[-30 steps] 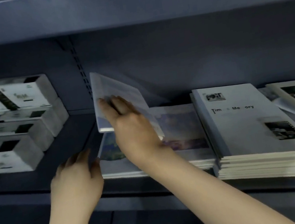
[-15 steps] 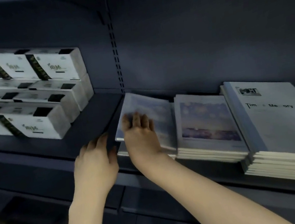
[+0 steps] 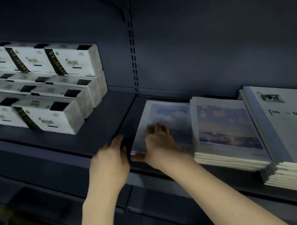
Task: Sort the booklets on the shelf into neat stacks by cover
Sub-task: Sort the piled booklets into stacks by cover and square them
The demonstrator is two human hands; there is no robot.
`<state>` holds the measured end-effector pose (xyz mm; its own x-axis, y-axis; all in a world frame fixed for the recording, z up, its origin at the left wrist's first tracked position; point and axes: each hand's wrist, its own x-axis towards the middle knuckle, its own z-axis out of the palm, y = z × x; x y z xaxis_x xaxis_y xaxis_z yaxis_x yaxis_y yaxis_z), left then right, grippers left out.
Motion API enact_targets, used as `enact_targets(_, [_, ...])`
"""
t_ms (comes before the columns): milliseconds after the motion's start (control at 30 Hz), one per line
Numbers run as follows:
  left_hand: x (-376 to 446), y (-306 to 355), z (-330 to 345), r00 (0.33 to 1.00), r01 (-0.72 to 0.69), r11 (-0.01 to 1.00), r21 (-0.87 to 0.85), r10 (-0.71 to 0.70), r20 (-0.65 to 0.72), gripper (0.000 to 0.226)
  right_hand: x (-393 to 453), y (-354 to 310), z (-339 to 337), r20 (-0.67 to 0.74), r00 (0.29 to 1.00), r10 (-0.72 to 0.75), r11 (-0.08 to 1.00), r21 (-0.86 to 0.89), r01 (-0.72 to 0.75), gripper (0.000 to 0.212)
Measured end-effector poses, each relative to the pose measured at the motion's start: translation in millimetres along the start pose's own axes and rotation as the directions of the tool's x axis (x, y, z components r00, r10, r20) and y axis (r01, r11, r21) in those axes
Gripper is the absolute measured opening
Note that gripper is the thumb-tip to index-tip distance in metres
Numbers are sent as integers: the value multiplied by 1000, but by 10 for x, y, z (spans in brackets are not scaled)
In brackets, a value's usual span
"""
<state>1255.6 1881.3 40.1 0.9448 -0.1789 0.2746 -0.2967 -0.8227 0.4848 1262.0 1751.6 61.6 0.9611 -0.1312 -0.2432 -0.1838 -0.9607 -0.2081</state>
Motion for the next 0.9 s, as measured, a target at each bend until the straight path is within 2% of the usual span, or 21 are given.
enact_targets(100, [10, 12, 26, 999, -1, 1000, 4, 1, 41, 48, 11, -10, -40, 15, 1000, 3, 998, -68, -2, 107])
enact_targets(200, [42, 4, 54, 993, -4, 1000, 7, 3, 118, 53, -10, 28, -36, -13, 1000, -24, 999, -37, 24, 106])
enact_targets(333, [76, 24, 77, 987, -52, 995, 88, 38, 157, 51, -30, 52, 4, -60, 997, -50, 998, -47, 47, 103])
enact_targets(467, [146, 31, 88, 978, -63, 990, 124, 37, 205, 51, 18, 66, 104, -132, 989, -70, 994, -93, 58, 85])
enact_targets(533, [172, 64, 68, 971, -52, 992, 112, 25, 237, 53, 15, 110, 99, -113, 989, -92, 994, -65, 85, 81])
enact_targets(633, [203, 109, 65, 969, -68, 990, 121, 36, 246, 56, -37, 164, 2, -32, 997, -77, 994, 81, 79, 90])
enact_targets(800, [244, 146, 34, 958, -74, 990, 116, 39, 283, 47, -193, 239, -241, -105, 983, -148, 981, 113, 160, 55])
enact_targets(900, [268, 229, -31, 937, -95, 973, 211, 15, 350, 50, -337, 308, -440, -193, 960, -203, 970, 92, 224, 42])
